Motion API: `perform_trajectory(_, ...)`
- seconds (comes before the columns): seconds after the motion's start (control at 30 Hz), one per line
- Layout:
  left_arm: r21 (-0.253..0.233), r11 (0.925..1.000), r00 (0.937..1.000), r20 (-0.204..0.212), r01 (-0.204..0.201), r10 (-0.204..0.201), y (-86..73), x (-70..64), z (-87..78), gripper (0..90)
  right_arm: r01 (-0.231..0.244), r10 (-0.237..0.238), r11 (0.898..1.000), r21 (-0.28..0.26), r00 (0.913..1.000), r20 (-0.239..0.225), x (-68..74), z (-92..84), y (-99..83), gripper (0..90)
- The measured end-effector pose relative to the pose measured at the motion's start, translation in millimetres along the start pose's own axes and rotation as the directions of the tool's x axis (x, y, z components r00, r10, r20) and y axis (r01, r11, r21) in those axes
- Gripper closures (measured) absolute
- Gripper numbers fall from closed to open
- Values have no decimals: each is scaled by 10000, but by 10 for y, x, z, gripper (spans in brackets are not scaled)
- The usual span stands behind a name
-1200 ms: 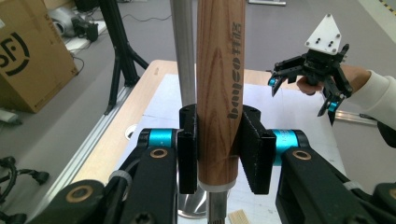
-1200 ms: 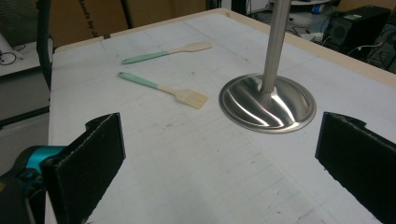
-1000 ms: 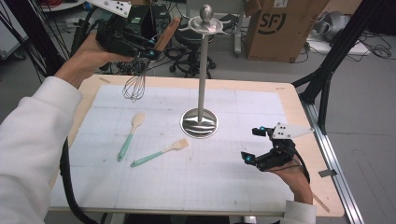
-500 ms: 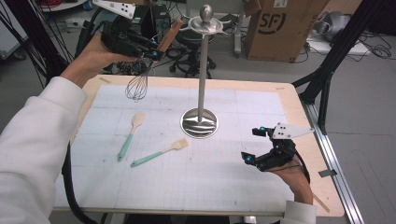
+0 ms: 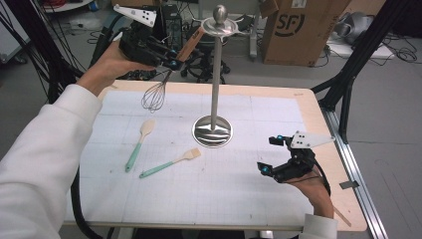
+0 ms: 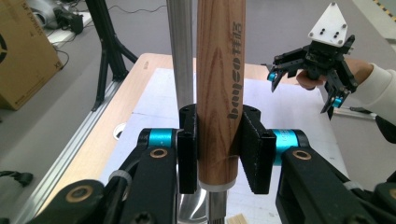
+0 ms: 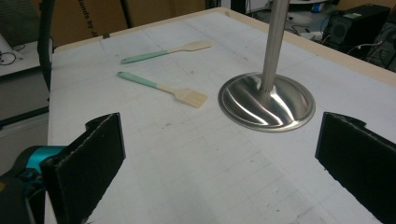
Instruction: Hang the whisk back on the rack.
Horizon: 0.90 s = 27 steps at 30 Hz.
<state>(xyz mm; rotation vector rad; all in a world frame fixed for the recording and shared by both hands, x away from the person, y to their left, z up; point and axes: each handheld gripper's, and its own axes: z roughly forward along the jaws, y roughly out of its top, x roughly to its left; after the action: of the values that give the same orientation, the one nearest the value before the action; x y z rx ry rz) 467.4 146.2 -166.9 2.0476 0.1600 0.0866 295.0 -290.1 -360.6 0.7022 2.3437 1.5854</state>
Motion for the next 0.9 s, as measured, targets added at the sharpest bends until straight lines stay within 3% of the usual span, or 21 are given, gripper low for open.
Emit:
perform_trajectory(0.43, 161, 9998, 9999, 91, 134, -136, 10, 23, 242, 708, 66, -66, 10000, -22, 10000, -33, 8, 8, 4, 2)
perform_trajectory(0.67, 168, 9998, 9999, 82, 144, -146, 9, 21, 258, 707, 74, -74, 10000, -13, 10000, -62, 4, 16, 3, 2)
perform_trajectory(0.9, 247, 9996, 9997, -210, 133, -128, 17, -5, 272, 693, 90, -90, 9999, -67, 9999, -55, 11, 6, 6, 3)
